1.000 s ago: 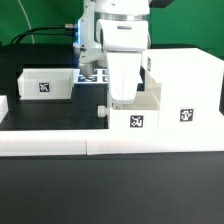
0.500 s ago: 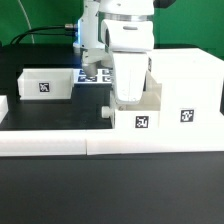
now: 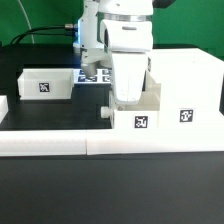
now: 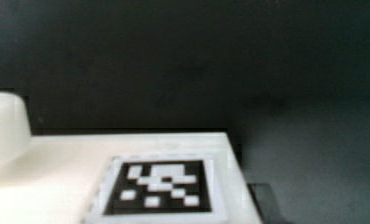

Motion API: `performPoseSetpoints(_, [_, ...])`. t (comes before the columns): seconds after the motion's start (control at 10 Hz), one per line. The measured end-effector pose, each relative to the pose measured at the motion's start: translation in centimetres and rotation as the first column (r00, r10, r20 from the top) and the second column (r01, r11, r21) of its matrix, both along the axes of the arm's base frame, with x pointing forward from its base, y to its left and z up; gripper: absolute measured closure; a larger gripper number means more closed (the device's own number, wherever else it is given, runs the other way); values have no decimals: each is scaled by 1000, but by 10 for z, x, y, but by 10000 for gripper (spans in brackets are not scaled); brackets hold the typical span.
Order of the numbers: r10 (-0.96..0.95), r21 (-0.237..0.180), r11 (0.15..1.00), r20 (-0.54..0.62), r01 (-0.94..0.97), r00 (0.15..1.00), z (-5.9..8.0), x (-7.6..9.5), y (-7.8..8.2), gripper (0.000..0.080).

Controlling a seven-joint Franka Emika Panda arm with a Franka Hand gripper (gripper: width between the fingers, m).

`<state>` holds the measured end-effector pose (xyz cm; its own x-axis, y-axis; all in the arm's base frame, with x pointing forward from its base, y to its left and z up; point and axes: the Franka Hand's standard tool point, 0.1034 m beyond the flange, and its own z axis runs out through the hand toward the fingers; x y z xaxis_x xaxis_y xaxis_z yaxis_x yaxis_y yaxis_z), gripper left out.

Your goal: Assemble drawer

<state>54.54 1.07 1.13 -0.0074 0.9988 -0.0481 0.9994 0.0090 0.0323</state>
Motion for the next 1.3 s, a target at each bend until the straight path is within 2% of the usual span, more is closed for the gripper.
performPoseSetpoints(0.1, [-15, 2, 1000, -1, 15, 1000, 0, 0, 5, 757])
performPoseSetpoints(0.7, [-33, -5, 999, -25, 33, 999, 0, 1, 4, 752])
performPoseSetpoints(0.9, [-73, -4, 997, -14, 73, 997, 5, 4, 6, 393])
performPoseSetpoints(1.0, [-77, -5, 997, -15, 77, 997, 8, 4, 7, 258])
performPoseSetpoints(1.1, [-76, -6, 997, -19, 76, 997, 14, 5, 9, 258])
performPoseSetpoints(1.2, [-75, -9, 997, -25, 75, 997, 22, 5, 10, 172])
performPoseSetpoints(1.3, [-78, -13, 997, -26, 78, 997, 30, 6, 8, 157])
